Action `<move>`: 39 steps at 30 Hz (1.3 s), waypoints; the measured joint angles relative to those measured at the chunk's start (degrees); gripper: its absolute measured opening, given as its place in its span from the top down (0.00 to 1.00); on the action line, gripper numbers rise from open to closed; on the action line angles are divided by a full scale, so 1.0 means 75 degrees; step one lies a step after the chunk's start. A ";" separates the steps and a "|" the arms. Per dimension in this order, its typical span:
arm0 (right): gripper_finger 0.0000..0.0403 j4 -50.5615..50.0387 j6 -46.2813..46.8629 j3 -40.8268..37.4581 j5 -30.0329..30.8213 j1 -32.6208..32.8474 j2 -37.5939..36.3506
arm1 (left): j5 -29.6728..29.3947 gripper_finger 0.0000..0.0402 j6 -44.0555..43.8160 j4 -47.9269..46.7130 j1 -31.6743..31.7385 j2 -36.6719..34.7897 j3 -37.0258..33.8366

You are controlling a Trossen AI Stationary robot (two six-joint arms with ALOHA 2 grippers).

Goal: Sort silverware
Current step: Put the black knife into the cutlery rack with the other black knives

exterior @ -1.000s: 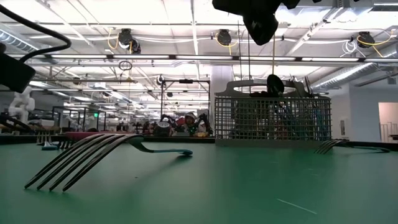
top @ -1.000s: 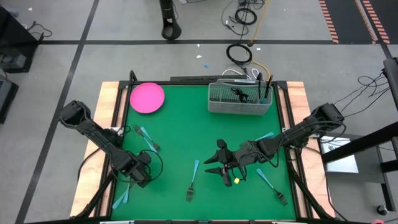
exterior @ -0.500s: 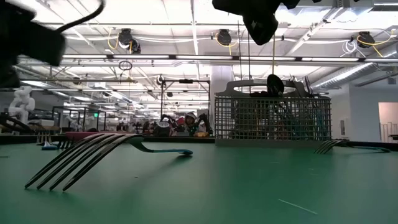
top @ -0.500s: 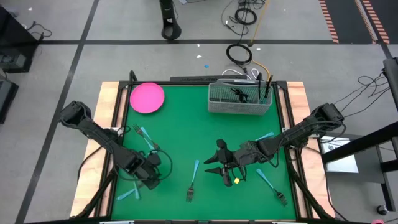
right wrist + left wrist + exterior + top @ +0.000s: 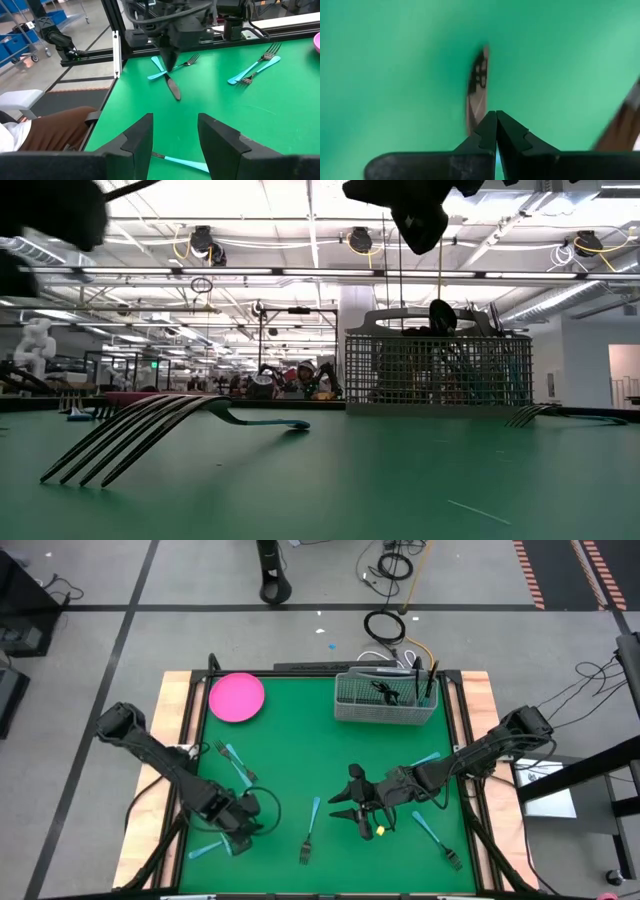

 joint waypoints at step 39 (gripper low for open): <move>0.64 -0.0024 0.0026 -0.0001 0.0000 0.0000 0.0000 | -0.0045 0.59 -0.1767 0.0385 -0.2172 0.0190 -0.0924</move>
